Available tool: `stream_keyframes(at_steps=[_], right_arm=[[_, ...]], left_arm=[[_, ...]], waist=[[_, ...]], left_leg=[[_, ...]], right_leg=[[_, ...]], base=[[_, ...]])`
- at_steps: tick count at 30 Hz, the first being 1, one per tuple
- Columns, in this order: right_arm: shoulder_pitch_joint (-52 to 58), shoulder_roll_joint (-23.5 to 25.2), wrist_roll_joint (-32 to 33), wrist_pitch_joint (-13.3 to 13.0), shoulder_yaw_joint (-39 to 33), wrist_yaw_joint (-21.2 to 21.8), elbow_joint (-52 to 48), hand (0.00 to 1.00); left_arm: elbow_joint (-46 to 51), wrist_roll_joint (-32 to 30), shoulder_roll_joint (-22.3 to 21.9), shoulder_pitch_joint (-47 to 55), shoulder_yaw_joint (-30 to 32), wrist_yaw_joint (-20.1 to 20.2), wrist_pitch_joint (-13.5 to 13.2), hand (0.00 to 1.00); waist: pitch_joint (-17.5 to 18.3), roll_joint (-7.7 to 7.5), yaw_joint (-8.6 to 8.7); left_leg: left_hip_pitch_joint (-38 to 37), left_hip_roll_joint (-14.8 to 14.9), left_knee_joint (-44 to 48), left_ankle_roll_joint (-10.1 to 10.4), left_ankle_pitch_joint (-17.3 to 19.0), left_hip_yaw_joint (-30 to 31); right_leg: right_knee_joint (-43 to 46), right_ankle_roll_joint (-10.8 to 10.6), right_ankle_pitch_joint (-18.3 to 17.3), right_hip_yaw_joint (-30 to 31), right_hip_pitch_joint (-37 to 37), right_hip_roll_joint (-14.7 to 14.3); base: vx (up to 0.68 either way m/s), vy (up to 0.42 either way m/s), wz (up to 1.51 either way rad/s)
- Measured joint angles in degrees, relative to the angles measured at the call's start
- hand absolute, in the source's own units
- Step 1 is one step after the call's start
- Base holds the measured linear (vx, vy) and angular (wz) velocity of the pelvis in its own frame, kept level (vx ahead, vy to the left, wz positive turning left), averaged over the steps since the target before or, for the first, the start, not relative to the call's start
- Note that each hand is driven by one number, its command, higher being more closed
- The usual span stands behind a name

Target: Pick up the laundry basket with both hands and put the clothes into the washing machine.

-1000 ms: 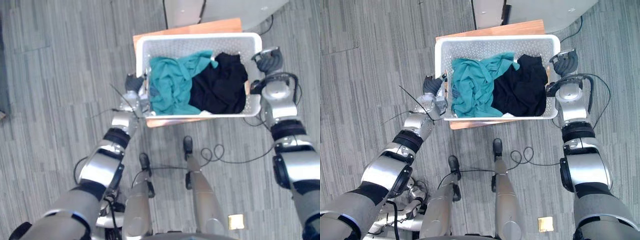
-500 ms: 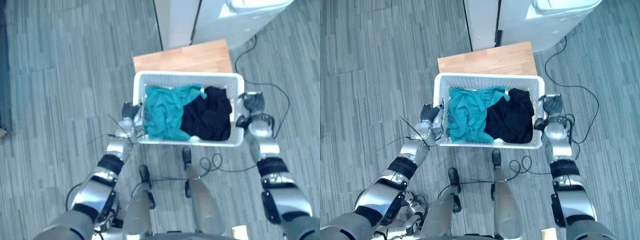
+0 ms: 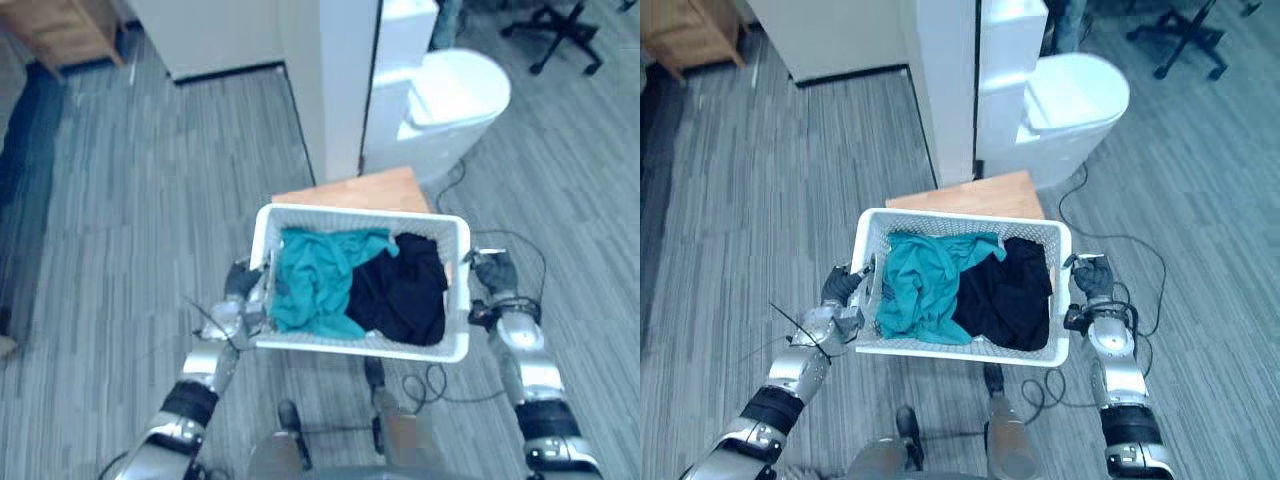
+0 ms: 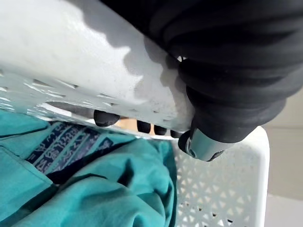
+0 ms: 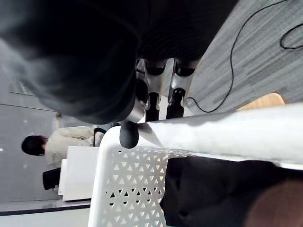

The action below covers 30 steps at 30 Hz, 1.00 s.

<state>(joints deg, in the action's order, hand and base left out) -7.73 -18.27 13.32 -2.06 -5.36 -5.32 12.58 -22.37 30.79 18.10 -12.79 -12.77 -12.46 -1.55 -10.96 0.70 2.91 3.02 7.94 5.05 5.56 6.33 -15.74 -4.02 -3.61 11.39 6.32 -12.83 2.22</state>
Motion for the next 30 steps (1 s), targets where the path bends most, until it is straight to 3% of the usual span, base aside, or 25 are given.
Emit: stream_keyframes(at_steps=[4,8,13,16,18,20,21,23,26,27,28,29,30], right_arm=[[2.1,0.1,-0.6,-0.2,-0.8,1.8,-2.0,1.0],[3.0,0.0,-0.7,-0.3,-0.8,2.6,-3.5,1.0],[5.1,-0.3,-0.6,-1.8,-0.9,4.0,-5.8,1.0],[5.4,-0.7,-0.6,-2.1,-1.9,4.4,-6.2,1.0],[5.7,0.0,-0.6,-2.1,-2.5,4.8,-6.2,1.0],[6.0,0.9,-0.6,-2.2,-3.7,5.5,-6.6,1.0],[7.3,2.9,-0.6,-2.6,-4.4,5.4,-7.3,1.0],[7.8,4.2,-0.6,-3.1,-4.7,5.4,-7.5,1.0],[9.1,4.7,-0.5,-3.1,-4.8,5.5,-9.7,1.0],[9.5,5.1,-0.5,-3.2,-4.9,5.5,-9.7,1.0],[11.2,6.0,-0.4,-3.1,-5.3,5.5,-10.2,1.0],[13.2,7.3,-0.4,-3.1,-5.8,5.5,-11.6,1.0],[14.1,7.8,-0.4,-3.1,-5.7,5.5,-12.3,1.0]], left_arm=[[0.3,0.1,-2.1,4.2,1.4,1.3,0.0,1.0],[0.5,0.8,-4.5,7.6,2.3,2.1,0.1,1.0],[2.5,1.2,-6.4,12.2,3.5,2.5,0.1,1.0],[5.4,1.2,-7.0,13.6,3.9,2.6,0.1,1.0],[7.0,1.1,-6.7,14.9,4.4,3.4,0.1,1.0],[7.4,1.1,-7.0,15.5,4.3,4.0,0.1,1.0],[7.4,1.1,-7.2,16.6,4.4,4.0,0.2,1.0],[8.6,1.0,-7.2,17.8,4.5,4.0,0.2,1.0],[11.5,0.5,-7.0,19.4,5.8,4.1,0.2,1.0],[11.5,0.5,-7.0,19.4,5.9,4.2,0.2,1.0],[11.4,0.1,-7.1,19.8,6.0,4.6,0.5,1.0],[11.4,-0.4,-6.8,20.0,6.1,5.2,0.6,1.0],[11.4,-0.7,-6.6,20.1,6.1,5.5,0.6,1.0]], waist=[[2.0,0.15,1.06],[2.2,0.35,0.94],[2.8,0.96,0.53],[3.0,1.44,-0.77],[3.6,1.66,-0.78],[3.7,2.5,-1.22],[4.6,3.9,-1.39],[4.6,3.95,-1.25],[4.8,4.29,-1.92],[4.4,3.56,-1.94],[4.4,2.4,-1.63],[4.1,2.22,-1.4],[4.3,1.46,-0.78]], left_leg=[[-2.8,0.0,-0.1,-0.1,0.3,0.0],[-4.8,0.2,0.1,-0.1,0.4,0.2],[-1.8,1.9,11.3,-0.5,3.3,2.5],[4.2,3.0,23.1,-3.1,1.5,3.0],[3.2,1.9,19.4,-3.1,-0.7,3.4],[2.7,1.3,28.3,-2.2,3.7,5.4],[-0.2,-1.3,27.0,-0.4,7.2,10.0],[-1.8,-2.7,24.3,-0.8,10.0,15.8],[-1.5,-4.1,21.4,-2.6,16.2,22.0],[-1.2,-4.6,21.3,-2.9,16.7,21.2],[-1.5,-5.2,19.5,-4.5,15.9,19.5],[-1.7,-5.0,16.7,-5.8,14.0,17.6],[-1.8,-5.0,15.6,-5.7,13.1,16.5]], right_leg=[[2.1,-0.5,-1.5,0.0,1.7,0.1],[6.9,-0.1,-4.4,-0.1,1.7,-0.1],[14.6,1.1,-9.9,-2.4,1.6,-0.9],[18.8,1.9,-11.8,-3.3,0.4,-0.1],[17.3,2.4,-11.6,-3.2,0.9,0.2],[16.0,3.7,-9.9,-3.8,1.6,-0.2],[15.8,3.6,-9.2,-3.1,1.7,-1.8],[15.8,3.1,-7.9,-1.4,0.6,-3.2],[15.0,0.2,-5.4,4.4,-3.7,-6.4],[13.8,-0.8,-4.7,5.9,-3.6,-6.3],[9.6,-2.6,-5.1,8.9,-2.6,-5.9],[9.3,-4.0,-5.4,10.2,-2.9,-6.4],[11.5,-3.5,-4.9,10.5,-3.6,-6.4]], base=[[0.0,0.005,-0.02],[-0.01,0.004,0.02],[-0.03,-0.034,0.23],[-0.12,-0.101,0.2],[-0.09,-0.069,0.23],[-0.09,0.0,-0.02],[-0.11,0.016,-0.26],[-0.13,0.034,-0.57],[-0.23,0.044,-0.97],[-0.39,0.092,-1.1],[-0.3,0.074,-0.97],[-0.32,0.074,-0.86],[-0.17,0.038,-0.64]])
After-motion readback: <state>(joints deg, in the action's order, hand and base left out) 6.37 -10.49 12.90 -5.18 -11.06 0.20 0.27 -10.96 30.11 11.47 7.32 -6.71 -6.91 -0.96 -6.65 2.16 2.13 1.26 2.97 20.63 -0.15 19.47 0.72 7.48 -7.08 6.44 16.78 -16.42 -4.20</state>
